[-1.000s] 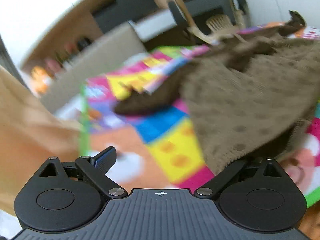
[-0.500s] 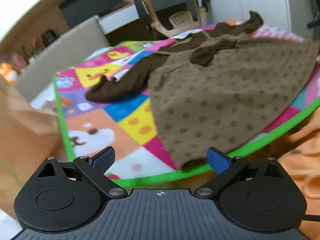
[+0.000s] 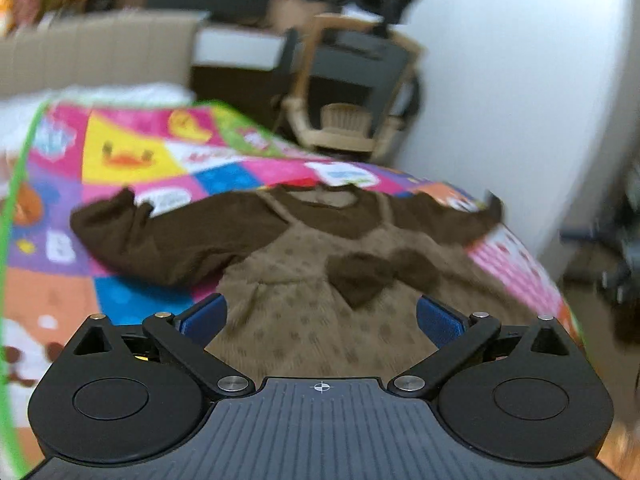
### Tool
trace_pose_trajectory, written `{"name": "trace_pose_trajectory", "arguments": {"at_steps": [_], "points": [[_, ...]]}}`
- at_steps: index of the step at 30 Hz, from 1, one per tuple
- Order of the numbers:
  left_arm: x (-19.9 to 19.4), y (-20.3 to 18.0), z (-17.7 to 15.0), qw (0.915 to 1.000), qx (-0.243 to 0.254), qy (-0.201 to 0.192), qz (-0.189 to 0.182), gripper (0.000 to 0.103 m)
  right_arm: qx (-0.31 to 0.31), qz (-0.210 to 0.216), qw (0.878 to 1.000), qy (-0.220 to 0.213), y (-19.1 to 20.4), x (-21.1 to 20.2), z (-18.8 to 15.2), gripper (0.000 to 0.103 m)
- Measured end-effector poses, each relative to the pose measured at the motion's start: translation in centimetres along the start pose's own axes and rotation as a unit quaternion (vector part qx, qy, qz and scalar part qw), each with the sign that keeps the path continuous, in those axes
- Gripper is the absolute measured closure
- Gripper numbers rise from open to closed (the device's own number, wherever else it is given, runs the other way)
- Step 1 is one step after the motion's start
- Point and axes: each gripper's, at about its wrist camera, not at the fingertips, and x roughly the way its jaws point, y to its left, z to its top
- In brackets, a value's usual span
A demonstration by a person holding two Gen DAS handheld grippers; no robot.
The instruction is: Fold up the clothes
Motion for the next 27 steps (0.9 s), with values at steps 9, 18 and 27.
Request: {"name": "trace_pose_trajectory", "arguments": {"at_steps": [9, 18, 27], "points": [[8.6, 4.7, 3.8, 0.9742, 0.009, -0.025, 0.224, 0.000, 0.075, -0.029, 0.995, 0.050, -0.6, 12.7, 1.7, 0.000], [13.3, 8.6, 3.0, 0.9715, 0.007, 0.035, 0.234, 0.048, 0.097, -0.009, 0.992, 0.076, -0.2, 15.5, -0.7, 0.000], [13.8, 10.4, 2.1, 0.9628, 0.012, 0.033, 0.268, 0.086, 0.101, 0.001, 0.990, 0.097, -0.3, 16.0, -1.1, 0.000]]}}
